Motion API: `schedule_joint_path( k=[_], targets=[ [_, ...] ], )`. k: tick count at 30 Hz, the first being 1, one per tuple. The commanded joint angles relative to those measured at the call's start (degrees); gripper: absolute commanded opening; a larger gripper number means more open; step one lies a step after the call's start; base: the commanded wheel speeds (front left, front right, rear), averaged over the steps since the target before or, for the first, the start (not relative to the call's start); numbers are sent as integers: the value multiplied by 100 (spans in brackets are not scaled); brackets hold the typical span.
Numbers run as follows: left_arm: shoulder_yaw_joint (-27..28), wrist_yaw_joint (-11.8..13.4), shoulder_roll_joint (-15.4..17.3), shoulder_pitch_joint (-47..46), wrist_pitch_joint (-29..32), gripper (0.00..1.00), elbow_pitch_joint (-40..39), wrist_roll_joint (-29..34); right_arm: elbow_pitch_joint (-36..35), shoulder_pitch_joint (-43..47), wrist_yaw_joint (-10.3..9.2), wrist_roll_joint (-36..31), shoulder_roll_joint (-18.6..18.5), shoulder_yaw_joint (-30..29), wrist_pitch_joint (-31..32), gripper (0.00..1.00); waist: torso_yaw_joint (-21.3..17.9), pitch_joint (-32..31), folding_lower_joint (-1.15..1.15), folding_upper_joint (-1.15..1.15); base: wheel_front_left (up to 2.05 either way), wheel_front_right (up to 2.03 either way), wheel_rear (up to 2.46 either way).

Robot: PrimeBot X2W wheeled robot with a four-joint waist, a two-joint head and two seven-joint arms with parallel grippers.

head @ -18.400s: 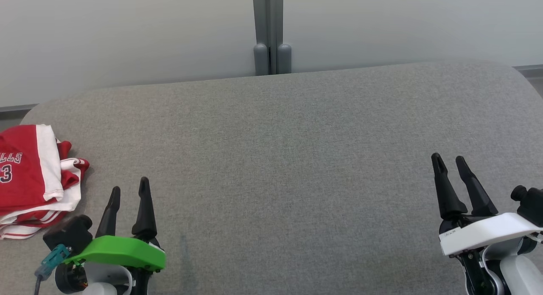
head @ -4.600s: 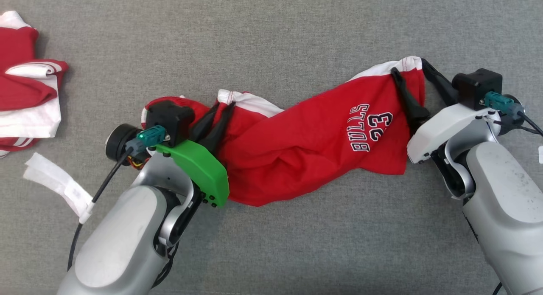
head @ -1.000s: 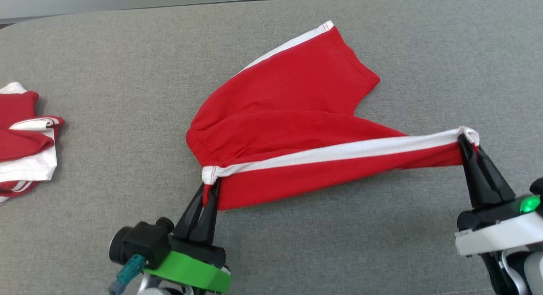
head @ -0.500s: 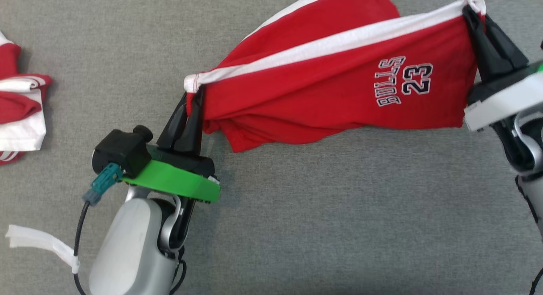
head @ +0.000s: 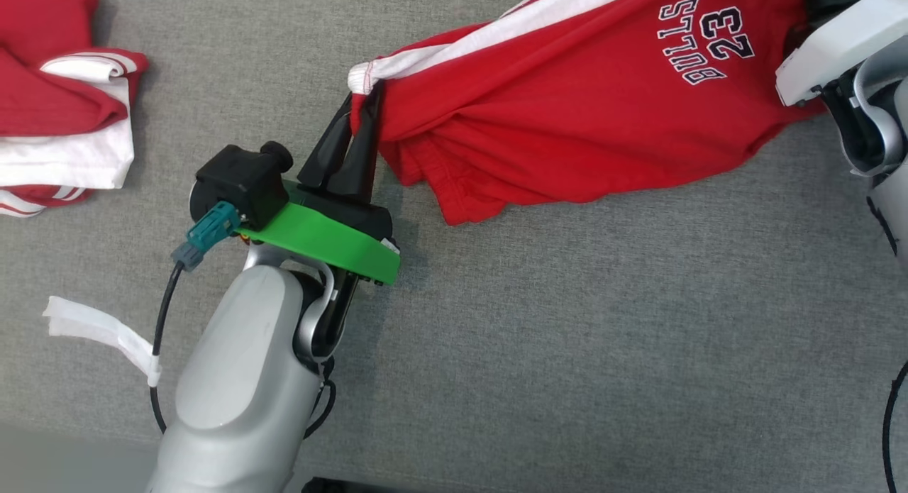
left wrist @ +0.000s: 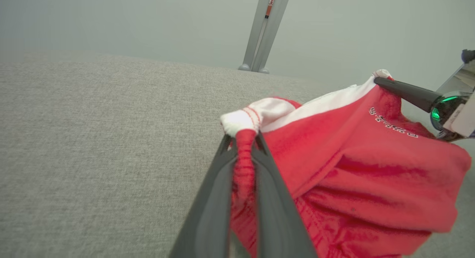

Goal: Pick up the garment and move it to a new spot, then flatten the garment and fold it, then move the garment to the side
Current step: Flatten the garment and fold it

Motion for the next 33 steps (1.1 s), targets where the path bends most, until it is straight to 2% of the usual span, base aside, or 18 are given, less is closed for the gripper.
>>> schedule_joint_path(
  k=[1,2,3,7,10,17,24,33],
  targets=[
    [-45,-17,11,-112,-54,100,65,-43,184,-104,-10,42,14,60,-109,26,46,41,0,0,0,0,0],
    [-72,-20,7,-122,-84,100,102,-69,274,-142,-10,56,41,91,-202,76,31,29,0,0,0,0,0],
    [-88,-21,4,-132,-112,100,139,-69,382,-153,-10,29,62,138,-328,100,2,3,0,0,0,0,0],
    [-20,194,59,-88,-257,100,120,192,476,-5,-9,-77,141,88,-710,100,-140,-127,0,0,0,0,0],
    [148,448,137,80,-320,100,-63,431,227,248,-9,-248,193,-95,-791,100,-301,-265,0,0,0,0,0],
    [655,880,327,504,-333,100,-673,773,-1240,1370,-8,-826,592,-1136,-803,100,-707,-591,0,0,0,0,0],
    [1022,1071,533,971,-336,100,-965,912,-2295,2636,-7,-1208,1124,-1733,-804,100,-1124,-956,0,0,0,0,0],
    [1172,1212,624,1642,-330,100,-1122,1027,-2930,3813,-7,-1366,1465,-1997,-805,100,-1478,-1288,0,0,0,0,0]
  ],
)
